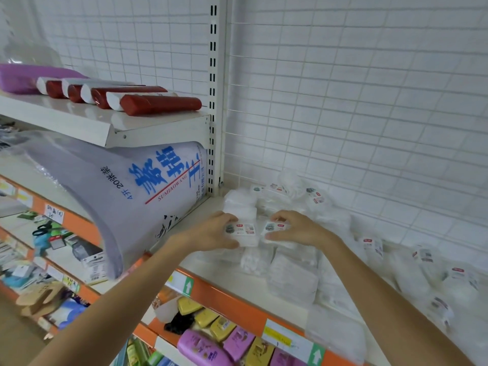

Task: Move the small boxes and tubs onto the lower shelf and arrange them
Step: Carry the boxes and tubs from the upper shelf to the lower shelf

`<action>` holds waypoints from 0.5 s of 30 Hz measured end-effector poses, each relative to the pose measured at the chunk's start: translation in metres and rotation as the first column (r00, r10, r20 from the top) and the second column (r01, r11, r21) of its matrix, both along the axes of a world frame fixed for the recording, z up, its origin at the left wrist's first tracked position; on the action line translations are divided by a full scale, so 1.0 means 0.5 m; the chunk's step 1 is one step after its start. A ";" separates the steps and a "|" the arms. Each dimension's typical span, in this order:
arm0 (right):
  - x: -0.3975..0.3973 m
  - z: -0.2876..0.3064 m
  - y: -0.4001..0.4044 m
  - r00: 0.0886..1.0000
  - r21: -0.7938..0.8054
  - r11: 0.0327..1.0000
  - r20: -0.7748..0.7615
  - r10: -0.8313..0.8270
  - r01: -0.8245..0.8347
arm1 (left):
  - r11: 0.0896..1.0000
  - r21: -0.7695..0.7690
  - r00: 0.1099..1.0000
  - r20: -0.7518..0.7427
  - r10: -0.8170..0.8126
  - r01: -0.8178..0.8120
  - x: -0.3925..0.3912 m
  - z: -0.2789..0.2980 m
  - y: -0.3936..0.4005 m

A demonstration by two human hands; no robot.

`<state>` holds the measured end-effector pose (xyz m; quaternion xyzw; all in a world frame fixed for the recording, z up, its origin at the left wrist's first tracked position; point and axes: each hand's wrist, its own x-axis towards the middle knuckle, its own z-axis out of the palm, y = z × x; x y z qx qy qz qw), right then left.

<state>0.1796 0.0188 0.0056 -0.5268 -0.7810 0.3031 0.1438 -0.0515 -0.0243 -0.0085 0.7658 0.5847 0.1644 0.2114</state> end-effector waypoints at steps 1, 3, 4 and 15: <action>0.002 0.004 -0.002 0.997 -0.044 0.999 0.068 0.034 -0.031 | 1.000 -0.001 1.000 0.006 -0.002 0.003 -0.001 -0.002 0.001; 0.002 0.010 -0.002 0.981 -0.097 0.993 0.179 0.076 -0.060 | 1.000 0.003 1.000 0.025 -0.008 0.008 -0.003 -0.006 0.004; 0.000 0.011 -0.003 0.976 -0.104 0.993 0.200 0.081 -0.061 | 1.000 0.005 0.999 0.032 -0.008 0.008 -0.004 -0.008 0.006; 0.029 0.038 -0.086 0.974 0.366 0.920 0.116 -0.194 0.140 | 0.964 0.257 0.992 0.088 -0.090 0.065 -0.005 -0.007 0.040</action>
